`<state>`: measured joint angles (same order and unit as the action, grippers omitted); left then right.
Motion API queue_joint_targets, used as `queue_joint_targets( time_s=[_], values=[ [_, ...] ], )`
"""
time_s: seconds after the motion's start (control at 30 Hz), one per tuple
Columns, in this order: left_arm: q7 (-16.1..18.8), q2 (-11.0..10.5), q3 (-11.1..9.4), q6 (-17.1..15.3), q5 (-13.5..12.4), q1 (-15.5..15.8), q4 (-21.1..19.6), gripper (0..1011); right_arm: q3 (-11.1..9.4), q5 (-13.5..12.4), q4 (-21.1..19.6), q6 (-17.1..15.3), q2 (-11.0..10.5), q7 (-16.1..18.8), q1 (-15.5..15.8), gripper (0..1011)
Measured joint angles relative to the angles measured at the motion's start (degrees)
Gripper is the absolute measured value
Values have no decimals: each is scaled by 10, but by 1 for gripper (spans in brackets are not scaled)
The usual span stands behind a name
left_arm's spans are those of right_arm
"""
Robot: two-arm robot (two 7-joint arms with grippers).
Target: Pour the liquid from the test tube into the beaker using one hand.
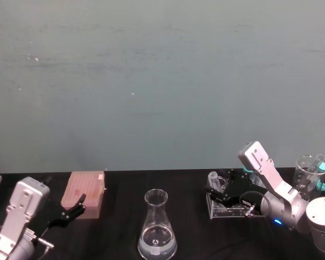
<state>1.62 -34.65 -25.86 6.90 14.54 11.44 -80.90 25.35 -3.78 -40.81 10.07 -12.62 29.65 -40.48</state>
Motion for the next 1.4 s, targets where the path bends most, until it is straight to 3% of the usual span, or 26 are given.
queue_joint_targets(
  time_s=[0.47, 1.07, 1.4],
  values=[
    [0, 0, 0, 0, 0, 0, 0, 1000, 0, 0, 0, -1, 0, 0, 0, 233],
    [0, 0, 0, 0, 0, 0, 0, 1000, 0, 1, -1, 0, 0, 0, 0, 218],
    [0, 0, 0, 0, 0, 0, 0, 1000, -8, -6, -35, -9, -6, 3, 12, 218]
  ],
)
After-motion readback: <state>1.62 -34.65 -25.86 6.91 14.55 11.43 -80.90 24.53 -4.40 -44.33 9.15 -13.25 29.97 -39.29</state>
